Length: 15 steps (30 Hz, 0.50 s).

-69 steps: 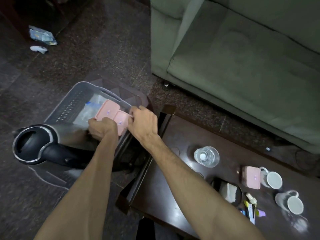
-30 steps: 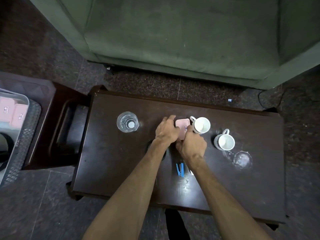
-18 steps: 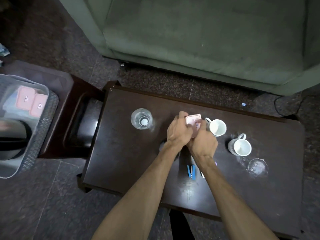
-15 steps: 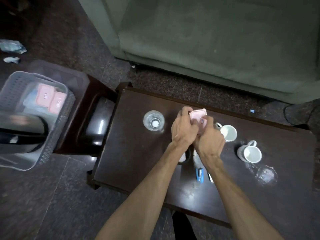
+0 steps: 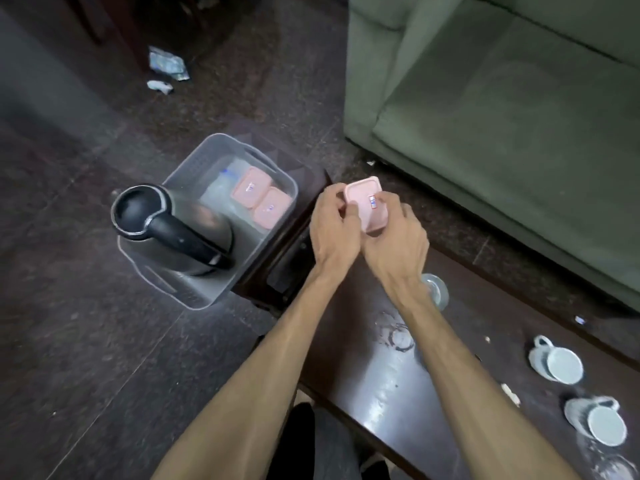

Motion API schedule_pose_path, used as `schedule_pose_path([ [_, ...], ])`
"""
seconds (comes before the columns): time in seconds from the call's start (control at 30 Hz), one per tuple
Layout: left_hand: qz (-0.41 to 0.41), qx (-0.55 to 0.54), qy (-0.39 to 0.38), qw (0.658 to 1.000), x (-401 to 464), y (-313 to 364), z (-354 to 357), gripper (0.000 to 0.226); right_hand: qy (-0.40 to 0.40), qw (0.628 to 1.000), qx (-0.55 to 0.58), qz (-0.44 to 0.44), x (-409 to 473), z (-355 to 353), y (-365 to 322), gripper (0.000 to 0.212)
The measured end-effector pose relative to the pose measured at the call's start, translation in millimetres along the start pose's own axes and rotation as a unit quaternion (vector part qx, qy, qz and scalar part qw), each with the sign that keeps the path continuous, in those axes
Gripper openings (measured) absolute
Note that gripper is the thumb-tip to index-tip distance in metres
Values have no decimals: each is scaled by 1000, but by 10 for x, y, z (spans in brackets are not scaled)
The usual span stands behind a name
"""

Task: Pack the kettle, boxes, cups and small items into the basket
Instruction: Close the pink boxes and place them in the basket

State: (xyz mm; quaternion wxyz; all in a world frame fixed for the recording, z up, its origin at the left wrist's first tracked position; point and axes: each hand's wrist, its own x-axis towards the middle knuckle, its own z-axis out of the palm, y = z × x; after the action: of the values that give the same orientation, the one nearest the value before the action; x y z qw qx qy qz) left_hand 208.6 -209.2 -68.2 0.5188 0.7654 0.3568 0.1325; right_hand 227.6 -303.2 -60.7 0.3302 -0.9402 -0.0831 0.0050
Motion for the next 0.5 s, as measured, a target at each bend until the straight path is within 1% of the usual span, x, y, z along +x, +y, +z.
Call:
schedule_pose_path([
  [0.1,-30,-6,39,999,263,-170,-449,31,-51,998,17,-17,41,332,-432,48],
  [0.2,-46,16,82,995,462,-316,-843,32,-112,992,42,-26,50,644,-780,48],
  [0.3,-83,23,118,989,625,-428,-1155,34,-146,987,51,-51,47,896,-1073,48],
  [0.37,-115,7,136,984,730,-489,-1308,36,-165,982,45,-83,89,1037,-1246,48],
  [0.5,-150,-24,146,977,907,-574,-1448,47,-189,974,-10,-128,266,1262,-1490,54],
])
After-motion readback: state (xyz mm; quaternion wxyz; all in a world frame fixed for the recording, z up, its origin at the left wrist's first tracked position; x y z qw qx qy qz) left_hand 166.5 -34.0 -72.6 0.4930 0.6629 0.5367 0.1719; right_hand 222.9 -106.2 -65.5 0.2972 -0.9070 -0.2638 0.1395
